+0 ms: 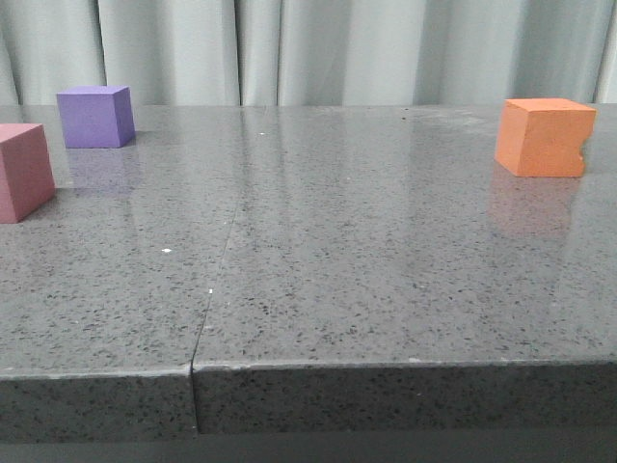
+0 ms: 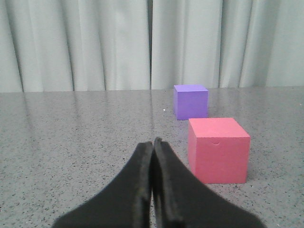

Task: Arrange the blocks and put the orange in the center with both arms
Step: 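Lower the right gripper over the orange cube and close on it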

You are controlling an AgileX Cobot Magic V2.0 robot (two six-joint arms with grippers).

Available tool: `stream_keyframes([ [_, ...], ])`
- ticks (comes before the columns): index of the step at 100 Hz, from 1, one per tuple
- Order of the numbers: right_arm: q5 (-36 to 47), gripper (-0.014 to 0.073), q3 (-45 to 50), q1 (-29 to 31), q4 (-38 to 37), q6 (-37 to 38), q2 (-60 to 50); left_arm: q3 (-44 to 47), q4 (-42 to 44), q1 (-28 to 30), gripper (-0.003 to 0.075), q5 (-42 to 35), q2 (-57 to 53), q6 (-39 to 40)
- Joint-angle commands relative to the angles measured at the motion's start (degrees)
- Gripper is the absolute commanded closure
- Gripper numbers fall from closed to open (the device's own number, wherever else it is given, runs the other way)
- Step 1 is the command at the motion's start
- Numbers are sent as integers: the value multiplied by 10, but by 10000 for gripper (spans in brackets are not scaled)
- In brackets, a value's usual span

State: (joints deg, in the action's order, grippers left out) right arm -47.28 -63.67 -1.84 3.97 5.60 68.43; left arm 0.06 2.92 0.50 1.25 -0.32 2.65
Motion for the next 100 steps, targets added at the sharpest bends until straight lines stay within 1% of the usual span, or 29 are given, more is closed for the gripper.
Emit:
stream_keyframes([
  [1, -19, -38, -69, 1, 18, -5, 37, 23, -5, -4, 741, -46, -16, 1],
  [34, -172, -38, -278, 1, 20, -5, 204, 23, -5, -4, 741, -46, -16, 1],
  [50, -233, -38, -361, -1, 25, -5, 274, 23, -5, -4, 741, -46, -16, 1],
  [74, -257, -38, -441, -15, 30, -5, 342, 23, -5, -4, 741, -46, -16, 1],
  [100, -259, -38, -454, -21, 31, -5, 385, 23, -5, -4, 741, -46, -16, 1],
])
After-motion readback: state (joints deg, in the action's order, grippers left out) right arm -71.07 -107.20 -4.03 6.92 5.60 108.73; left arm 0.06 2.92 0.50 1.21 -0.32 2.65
